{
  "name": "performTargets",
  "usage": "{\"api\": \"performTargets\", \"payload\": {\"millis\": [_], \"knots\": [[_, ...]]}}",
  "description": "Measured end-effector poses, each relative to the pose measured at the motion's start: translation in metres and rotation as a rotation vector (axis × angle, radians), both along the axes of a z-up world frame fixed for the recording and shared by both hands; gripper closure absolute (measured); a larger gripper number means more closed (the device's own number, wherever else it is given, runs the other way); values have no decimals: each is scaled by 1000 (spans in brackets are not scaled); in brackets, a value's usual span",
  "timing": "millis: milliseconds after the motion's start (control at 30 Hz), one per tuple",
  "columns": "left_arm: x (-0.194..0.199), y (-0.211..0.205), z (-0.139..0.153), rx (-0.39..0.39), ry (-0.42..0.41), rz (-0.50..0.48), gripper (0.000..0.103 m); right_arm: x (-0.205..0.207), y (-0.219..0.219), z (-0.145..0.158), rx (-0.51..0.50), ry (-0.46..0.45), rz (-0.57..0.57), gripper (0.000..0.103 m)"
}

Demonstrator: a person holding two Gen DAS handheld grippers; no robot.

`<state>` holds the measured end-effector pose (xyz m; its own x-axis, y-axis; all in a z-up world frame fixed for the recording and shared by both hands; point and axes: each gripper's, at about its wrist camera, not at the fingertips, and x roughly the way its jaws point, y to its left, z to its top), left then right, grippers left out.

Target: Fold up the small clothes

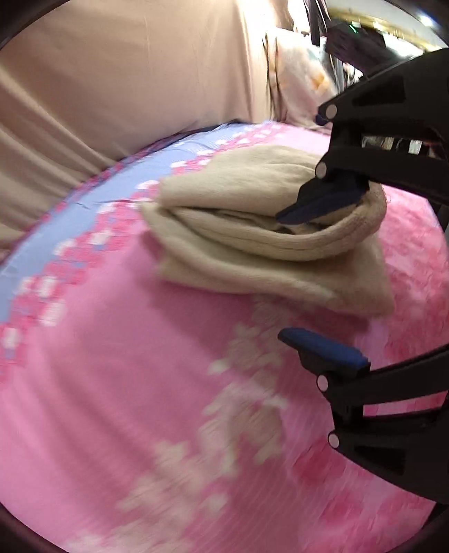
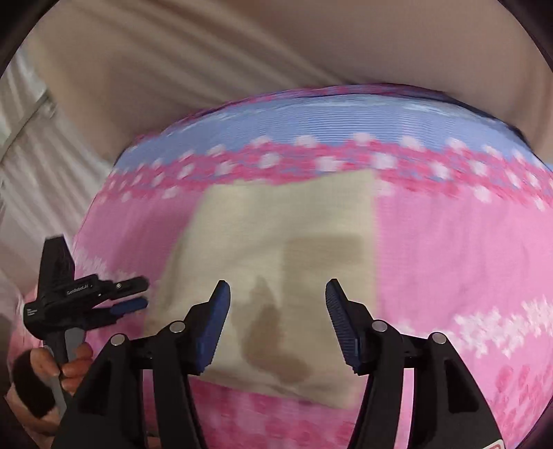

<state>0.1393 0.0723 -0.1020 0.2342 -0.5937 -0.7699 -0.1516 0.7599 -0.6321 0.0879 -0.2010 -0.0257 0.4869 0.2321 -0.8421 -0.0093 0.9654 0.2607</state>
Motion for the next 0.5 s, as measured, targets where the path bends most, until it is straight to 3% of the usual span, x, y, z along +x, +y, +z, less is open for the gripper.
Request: {"api": "performTargets", "payload": {"millis": [100,167,200,233,267,300,367,433,500], "knots": [[-2,9,18,37,-49,7,36,42,56,-17,-31,59,102,37],[-8,17,28,35,-72,10,32,67,91,-37,-88,108,157,37],[-8,24,32,32,-75,11,30,76,105,-50,-141,131,188,55],[-9,28,33,38,-77,14,30,88,114,-60,-195,137,189,92],[-6,32,32,46,-80,18,30,91,115,-62,-199,140,175,92],[-10,37,33,59,-87,21,30,93,109,-51,-121,119,137,94],[-16,43,35,91,-95,27,30,85,102,-17,-66,49,110,96],[-23,53,36,101,-101,34,29,85,116,9,-33,-7,149,97],[-28,61,32,100,-86,43,29,93,140,3,-20,11,208,96]]}}
